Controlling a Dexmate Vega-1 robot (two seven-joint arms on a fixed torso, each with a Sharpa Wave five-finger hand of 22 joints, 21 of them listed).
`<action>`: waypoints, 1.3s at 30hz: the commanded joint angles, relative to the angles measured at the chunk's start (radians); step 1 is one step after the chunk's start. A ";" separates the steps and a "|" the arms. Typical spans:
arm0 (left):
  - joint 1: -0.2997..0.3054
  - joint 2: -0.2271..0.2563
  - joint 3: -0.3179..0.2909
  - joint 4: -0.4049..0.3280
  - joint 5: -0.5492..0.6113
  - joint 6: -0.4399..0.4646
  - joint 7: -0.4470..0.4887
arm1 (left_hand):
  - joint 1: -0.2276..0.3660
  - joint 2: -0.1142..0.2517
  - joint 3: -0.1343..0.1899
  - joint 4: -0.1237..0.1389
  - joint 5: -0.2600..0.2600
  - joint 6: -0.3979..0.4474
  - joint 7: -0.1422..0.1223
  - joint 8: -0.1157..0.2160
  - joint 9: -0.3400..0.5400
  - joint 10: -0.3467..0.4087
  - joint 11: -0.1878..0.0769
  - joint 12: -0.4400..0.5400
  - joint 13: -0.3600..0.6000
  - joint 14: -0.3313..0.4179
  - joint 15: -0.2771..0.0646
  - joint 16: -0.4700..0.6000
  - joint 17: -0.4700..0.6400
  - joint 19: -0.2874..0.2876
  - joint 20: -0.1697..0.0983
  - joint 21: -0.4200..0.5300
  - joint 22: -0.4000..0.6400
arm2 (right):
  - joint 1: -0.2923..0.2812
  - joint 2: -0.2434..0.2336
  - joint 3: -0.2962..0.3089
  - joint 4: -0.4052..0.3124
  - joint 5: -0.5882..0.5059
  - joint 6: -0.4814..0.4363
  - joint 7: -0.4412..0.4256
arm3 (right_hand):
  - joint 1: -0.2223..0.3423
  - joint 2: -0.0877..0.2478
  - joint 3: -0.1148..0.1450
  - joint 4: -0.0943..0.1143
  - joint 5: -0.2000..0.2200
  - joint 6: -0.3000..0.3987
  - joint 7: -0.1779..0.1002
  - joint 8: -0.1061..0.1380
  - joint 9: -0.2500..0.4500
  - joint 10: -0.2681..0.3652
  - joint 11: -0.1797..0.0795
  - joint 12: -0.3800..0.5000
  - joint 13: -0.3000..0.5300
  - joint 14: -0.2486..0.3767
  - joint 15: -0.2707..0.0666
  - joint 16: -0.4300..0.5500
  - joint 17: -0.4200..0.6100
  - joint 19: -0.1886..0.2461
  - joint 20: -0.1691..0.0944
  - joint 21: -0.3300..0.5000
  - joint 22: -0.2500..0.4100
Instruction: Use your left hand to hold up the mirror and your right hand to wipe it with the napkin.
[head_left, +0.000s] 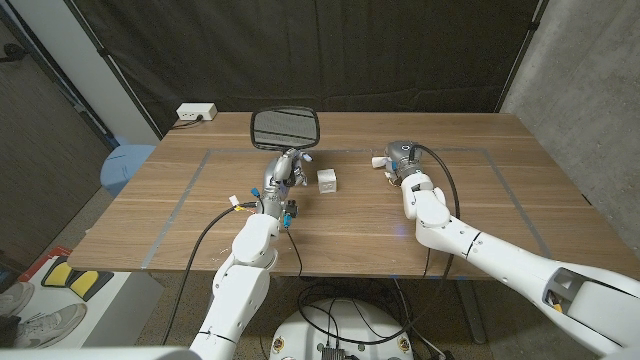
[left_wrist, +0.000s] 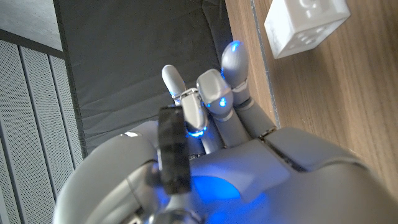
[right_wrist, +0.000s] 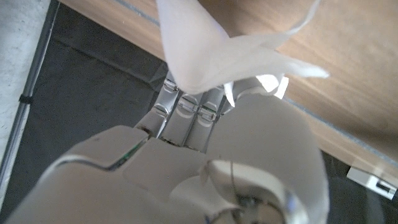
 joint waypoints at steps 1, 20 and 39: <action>-0.005 0.003 0.006 -0.008 0.012 0.028 0.007 | -0.024 0.020 0.234 -0.156 0.215 0.059 0.060 0.009 0.000 0.003 -0.007 0.008 0.001 -0.002 -0.003 0.000 -0.003 -0.005 -0.043 0.005 0.002 | -0.107 0.063 0.135 0.006 0.083 0.072 -0.420 | 0.010 -0.003 -0.005 0.004 0.000 0.014 0.003 0.006 0.006 0.016 -0.003 0.008 0.008 0.012 -0.063 0.009 0.011 -0.004 -0.154 0.019 0.002; -0.110 0.030 -0.009 -0.028 0.031 0.353 -0.078 | -0.028 0.024 0.233 -0.157 0.217 0.056 0.063 0.025 -0.015 0.003 -0.006 0.008 0.001 0.001 -0.004 0.004 -0.008 -0.003 -0.043 0.005 -0.008 | -0.170 0.065 0.225 -0.077 0.165 0.221 -0.610 | 0.011 -0.009 -0.013 0.008 0.004 0.018 0.003 0.005 0.008 0.022 -0.003 0.012 0.026 0.016 -0.062 0.001 0.025 -0.016 -0.147 0.049 -0.009; -0.282 0.148 0.058 0.030 0.177 0.481 -0.300 | -0.031 0.026 0.233 -0.157 0.221 0.049 0.065 0.047 -0.018 0.003 -0.007 0.009 0.001 0.002 -0.008 0.011 -0.008 -0.002 -0.044 0.008 -0.009 | -0.213 0.034 0.271 -0.139 0.217 0.328 -0.667 | 0.019 -0.010 -0.010 0.006 0.007 0.026 0.008 0.005 0.007 0.028 -0.001 0.013 0.038 0.023 -0.062 -0.005 0.033 -0.010 -0.144 0.059 -0.029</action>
